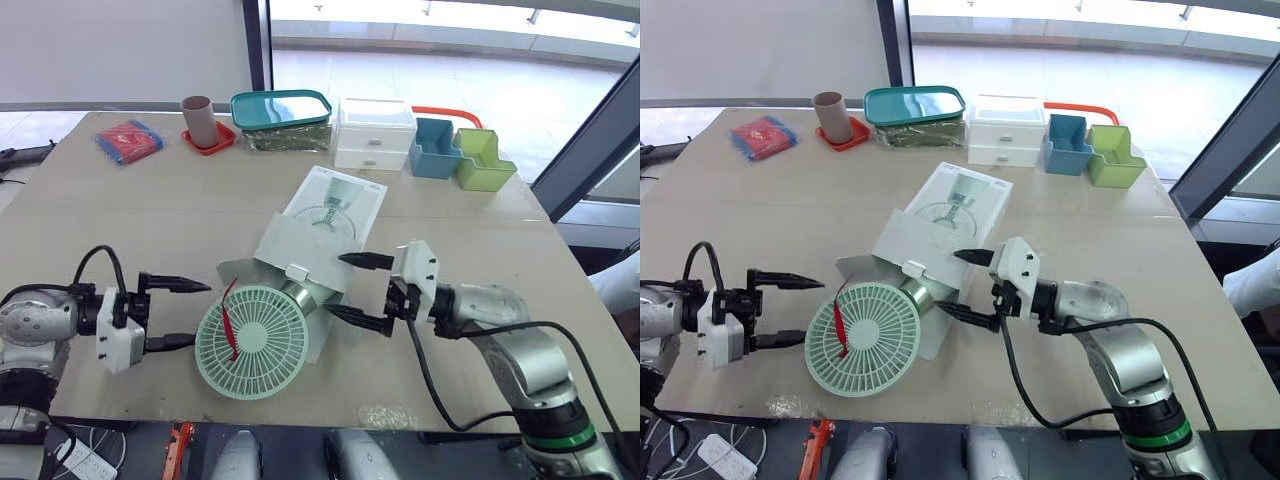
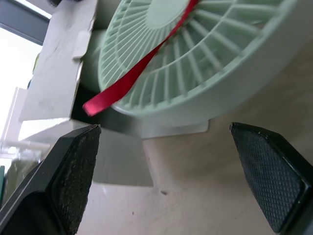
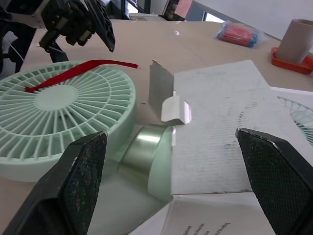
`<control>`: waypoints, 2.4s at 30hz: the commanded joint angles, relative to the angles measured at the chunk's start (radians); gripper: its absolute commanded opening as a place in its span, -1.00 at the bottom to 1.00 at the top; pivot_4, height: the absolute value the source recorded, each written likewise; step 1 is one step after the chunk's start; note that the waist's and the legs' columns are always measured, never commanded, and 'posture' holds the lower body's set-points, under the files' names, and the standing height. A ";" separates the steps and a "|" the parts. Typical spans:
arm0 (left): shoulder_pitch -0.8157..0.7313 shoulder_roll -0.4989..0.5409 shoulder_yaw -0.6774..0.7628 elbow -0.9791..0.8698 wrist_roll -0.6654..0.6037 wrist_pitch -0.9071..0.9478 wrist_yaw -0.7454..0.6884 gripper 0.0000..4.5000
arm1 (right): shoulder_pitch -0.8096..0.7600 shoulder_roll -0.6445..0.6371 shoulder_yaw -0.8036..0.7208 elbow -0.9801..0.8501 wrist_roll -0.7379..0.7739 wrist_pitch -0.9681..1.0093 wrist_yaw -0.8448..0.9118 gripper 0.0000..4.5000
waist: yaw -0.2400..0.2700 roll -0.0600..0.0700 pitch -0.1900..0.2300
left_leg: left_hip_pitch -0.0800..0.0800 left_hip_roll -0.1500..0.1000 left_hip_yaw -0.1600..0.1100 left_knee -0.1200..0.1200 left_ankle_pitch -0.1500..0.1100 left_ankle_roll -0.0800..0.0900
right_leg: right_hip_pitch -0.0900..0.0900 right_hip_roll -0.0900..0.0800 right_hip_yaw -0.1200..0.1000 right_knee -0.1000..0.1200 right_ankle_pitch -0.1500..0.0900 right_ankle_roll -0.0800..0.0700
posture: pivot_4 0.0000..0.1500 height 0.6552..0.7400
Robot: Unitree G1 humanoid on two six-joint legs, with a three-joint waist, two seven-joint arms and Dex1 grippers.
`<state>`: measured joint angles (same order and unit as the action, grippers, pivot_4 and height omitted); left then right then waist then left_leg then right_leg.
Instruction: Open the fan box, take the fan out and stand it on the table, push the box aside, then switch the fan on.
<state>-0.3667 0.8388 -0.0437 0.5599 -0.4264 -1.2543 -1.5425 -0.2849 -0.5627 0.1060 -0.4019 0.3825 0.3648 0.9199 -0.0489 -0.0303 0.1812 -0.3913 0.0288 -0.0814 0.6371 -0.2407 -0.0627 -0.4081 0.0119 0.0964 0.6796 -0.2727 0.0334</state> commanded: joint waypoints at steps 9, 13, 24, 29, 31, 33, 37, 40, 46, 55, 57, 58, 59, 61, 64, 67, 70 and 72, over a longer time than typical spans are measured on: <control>-0.053 -0.011 -0.130 0.052 0.072 -0.350 0.153 1.00 | 0.013 -0.016 -0.002 -0.045 0.000 -0.036 -0.003 0.96 | 0.001 0.000 0.000 | 0.000 0.000 0.000 0.001 0.000 0.000 | 0.000 0.000 0.000 0.000 0.000 0.000 | 1.00 1.00; -0.053 -0.041 -0.091 0.035 0.172 -0.360 0.227 1.00 | 0.017 -0.022 0.003 -0.050 -0.002 -0.036 -0.003 0.96 | 0.001 -0.001 0.000 | 0.000 -0.001 0.000 0.002 0.000 0.000 | 0.001 0.000 0.000 0.001 0.000 0.000 | 1.00 1.00; -0.013 -0.116 -0.019 -0.035 0.454 -0.360 0.459 1.00 | 0.007 -0.059 -0.006 -0.046 0.003 -0.022 -0.004 0.96 | 0.001 0.000 0.000 | 0.001 0.000 0.000 0.003 0.000 0.000 | 0.001 0.001 0.000 0.002 0.001 0.000 | 1.00 1.00; -0.014 -0.108 -0.044 -0.039 0.563 -0.360 0.579 1.00 | 0.008 -0.065 -0.002 -0.046 0.002 -0.021 -0.001 0.96 | 0.001 0.000 0.000 | 0.001 -0.001 0.000 0.003 0.000 0.000 | 0.001 0.000 0.001 0.002 0.001 0.001 | 1.00 1.00; -0.013 -0.102 -0.038 -0.034 0.605 -0.360 0.625 0.77 | 0.009 -0.067 -0.002 -0.047 0.003 -0.021 -0.001 1.00 | 0.001 0.000 0.000 | 0.001 -0.001 0.000 0.003 0.000 0.000 | 0.001 0.000 0.001 0.002 0.001 0.001 | 1.00 1.00; -0.012 -0.096 -0.028 -0.021 0.650 -0.360 0.675 0.46 | 0.011 -0.066 -0.001 -0.047 0.003 -0.019 -0.005 1.00 | 0.001 0.000 0.000 | 0.001 -0.001 0.000 0.003 0.000 0.000 | 0.001 0.000 0.001 0.002 0.001 0.001 | 1.00 1.00; -0.017 -0.083 -0.017 -0.009 0.729 -0.360 0.774 0.02 | 0.011 -0.063 0.008 -0.048 -0.001 -0.019 -0.011 1.00 | 0.001 0.000 0.000 | 0.001 -0.001 0.000 0.003 0.000 0.000 | 0.002 0.000 0.000 0.002 0.001 0.001 | 1.00 1.00; -0.028 -0.074 -0.016 -0.021 0.760 -0.360 0.849 -0.06 | 0.009 -0.060 0.009 -0.046 -0.002 -0.021 -0.014 1.00 | 0.001 0.000 0.000 | 0.002 -0.001 0.000 0.003 0.000 0.000 | 0.003 0.000 0.000 0.002 0.001 0.001 | 1.00 1.00; -0.021 -0.052 -0.030 -0.050 0.792 -0.360 0.962 -0.06 | 0.004 -0.057 0.012 -0.035 -0.009 -0.028 -0.016 1.00 | 0.001 0.000 0.000 | 0.002 -0.001 0.000 0.003 0.000 0.000 | 0.003 0.000 0.000 0.002 0.002 0.001 | 1.00 1.00; 0.092 0.109 -0.153 -0.362 0.421 -0.005 1.021 -0.06 | 0.005 -0.046 0.015 -0.027 -0.018 -0.039 -0.022 1.00 | -0.001 0.000 0.001 | 0.001 0.000 0.000 0.002 0.000 0.000 | 0.001 -0.001 0.000 0.003 0.002 0.001 | 1.00 1.00; 0.160 0.143 -0.141 -0.463 0.347 0.093 1.016 -0.06 | -0.006 -0.029 0.007 -0.010 -0.016 -0.044 -0.033 1.00 | 0.000 0.001 0.001 | 0.001 0.000 0.000 0.002 0.000 0.000 | 0.001 -0.001 0.000 0.003 0.002 0.001 | 1.00 1.00; 0.191 0.155 -0.130 -0.503 0.322 0.128 1.015 -0.06 | -0.009 -0.022 0.003 -0.005 -0.016 -0.045 -0.039 1.00 | -0.002 0.000 0.001 | 0.001 0.001 0.000 0.003 0.000 0.000 | 0.001 0.000 0.000 0.003 0.002 0.000 | 1.00 1.00; 0.216 0.162 -0.118 -0.537 0.302 0.160 1.010 -0.06 | -0.011 -0.017 0.001 -0.002 -0.017 -0.046 -0.042 1.00 | -0.003 0.001 0.001 | 0.001 0.001 0.000 0.003 0.000 0.000 | 0.001 0.000 0.000 0.003 0.003 0.000 | 1.00 1.00; 0.296 0.190 -0.070 -0.645 0.231 0.267 1.020 -0.06 | -0.021 -0.008 -0.007 0.019 -0.014 -0.055 -0.042 1.00 | -0.001 0.001 0.001 | 0.002 0.001 0.000 0.002 0.000 0.000 | 0.001 0.000 0.000 0.003 0.003 0.000 | 1.00 1.00; 0.389 0.198 0.020 -0.793 0.136 0.457 1.056 -0.06 | -0.040 0.000 -0.007 0.053 -0.024 -0.073 -0.036 1.00 | -0.001 0.001 0.001 | 0.002 0.001 0.000 0.002 0.000 0.000 | 0.001 0.000 0.000 0.003 0.002 0.001 | 1.00 1.00; 0.439 0.179 0.083 -0.896 0.068 0.608 1.068 -0.06 | -0.053 0.006 -0.003 0.076 -0.031 -0.082 -0.036 1.00 | 0.000 0.001 0.001 | 0.002 0.001 0.001 0.003 0.000 0.000 | 0.001 0.000 0.001 0.003 0.002 0.001 | 1.00 1.00; 0.489 0.158 0.141 -0.991 -0.030 0.760 1.077 -0.06 | -0.070 0.011 -0.001 0.115 -0.060 -0.100 -0.050 1.00 | 0.001 0.001 0.001 | 0.002 0.000 0.001 0.003 0.000 0.000 | 0.001 0.000 0.001 0.003 0.002 0.001 | 1.00 1.00; 0.500 0.138 0.180 -1.038 -0.109 0.873 1.095 -0.06 | -0.084 0.014 -0.002 0.143 -0.083 -0.118 -0.061 1.00 | 0.000 0.001 0.001 | 0.001 0.000 0.001 0.003 0.000 0.000 | 0.001 0.000 0.001 0.003 0.002 0.001 | 1.00 1.00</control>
<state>0.1413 0.9875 0.0632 -0.4104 -0.4517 -0.4368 -0.4811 -0.3461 -0.5513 0.1198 -0.2598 0.3094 0.2760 0.8690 -0.0489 -0.0292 0.1825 -0.3900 0.0292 -0.0805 0.6398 -0.2403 -0.0623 -0.4070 0.0120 0.0974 0.6822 -0.2709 0.0343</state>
